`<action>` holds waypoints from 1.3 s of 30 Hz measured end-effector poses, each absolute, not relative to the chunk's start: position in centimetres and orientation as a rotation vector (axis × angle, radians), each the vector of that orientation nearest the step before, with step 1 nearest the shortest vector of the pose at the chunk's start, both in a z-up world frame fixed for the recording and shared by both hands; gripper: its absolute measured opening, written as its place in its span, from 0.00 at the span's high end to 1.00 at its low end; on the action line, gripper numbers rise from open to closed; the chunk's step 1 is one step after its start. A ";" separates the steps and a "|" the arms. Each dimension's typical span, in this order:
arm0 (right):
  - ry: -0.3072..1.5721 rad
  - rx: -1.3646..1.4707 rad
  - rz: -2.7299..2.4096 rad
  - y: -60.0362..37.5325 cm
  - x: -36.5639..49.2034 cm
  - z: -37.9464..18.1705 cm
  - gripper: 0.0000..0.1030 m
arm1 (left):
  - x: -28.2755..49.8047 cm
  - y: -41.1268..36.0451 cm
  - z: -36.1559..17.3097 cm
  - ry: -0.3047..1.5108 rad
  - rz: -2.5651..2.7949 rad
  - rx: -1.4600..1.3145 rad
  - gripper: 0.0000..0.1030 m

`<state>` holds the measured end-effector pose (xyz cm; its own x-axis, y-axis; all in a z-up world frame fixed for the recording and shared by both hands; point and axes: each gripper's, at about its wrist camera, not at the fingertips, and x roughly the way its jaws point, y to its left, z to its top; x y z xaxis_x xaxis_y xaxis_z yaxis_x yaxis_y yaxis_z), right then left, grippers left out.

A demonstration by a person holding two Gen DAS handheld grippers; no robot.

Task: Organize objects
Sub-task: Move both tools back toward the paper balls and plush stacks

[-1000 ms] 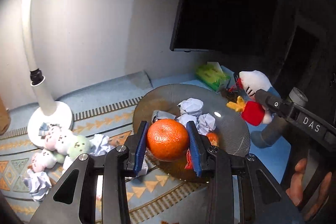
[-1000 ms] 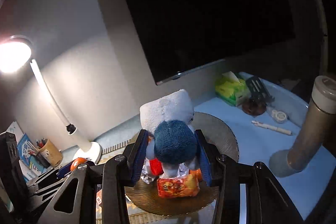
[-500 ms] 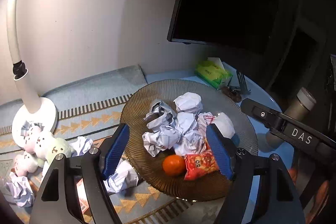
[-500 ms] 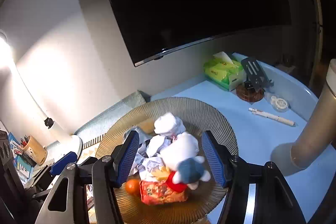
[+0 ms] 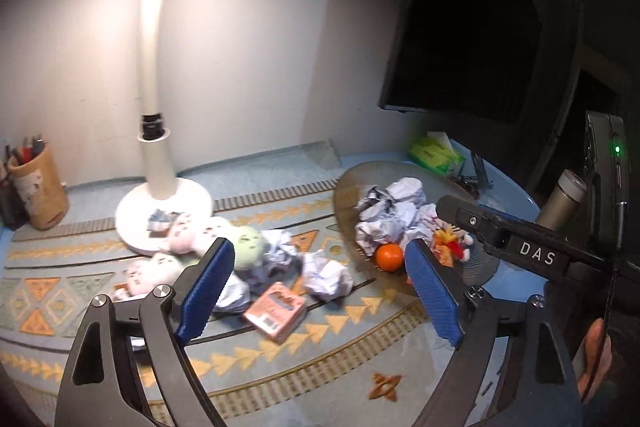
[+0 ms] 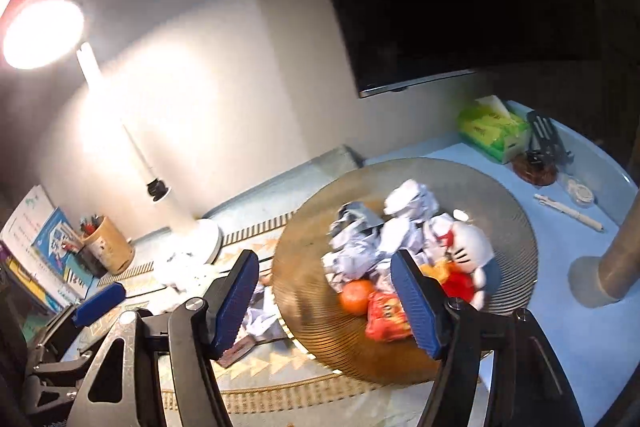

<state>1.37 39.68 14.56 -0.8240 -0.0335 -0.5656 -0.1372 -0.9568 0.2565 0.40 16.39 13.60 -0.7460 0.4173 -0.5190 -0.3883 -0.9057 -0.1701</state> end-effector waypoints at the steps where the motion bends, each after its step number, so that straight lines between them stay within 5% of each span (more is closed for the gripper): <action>1: 0.426 -0.924 2.942 38.5 1.5 14.4 0.35 | 0.8 14.8 13.6 -0.087 2.616 -0.784 0.16; 14: 0.300 -1.164 3.040 27.7 1.2 7.2 0.35 | 1.6 -1.8 4.1 -0.446 2.964 -1.046 0.16; 23: 0.280 -1.268 3.003 26.9 0.0 2.7 0.33 | 0.4 -2.2 1.4 -0.509 2.859 -1.194 0.16; 27: 0.271 -1.237 3.014 26.9 0.3 2.8 0.14 | 0.5 -1.7 1.4 -0.478 2.886 -1.192 0.16; 39: 0.081 -1.147 3.003 25.3 0.8 3.2 0.13 | 0.2 -1.5 1.3 -0.448 2.896 -1.218 0.16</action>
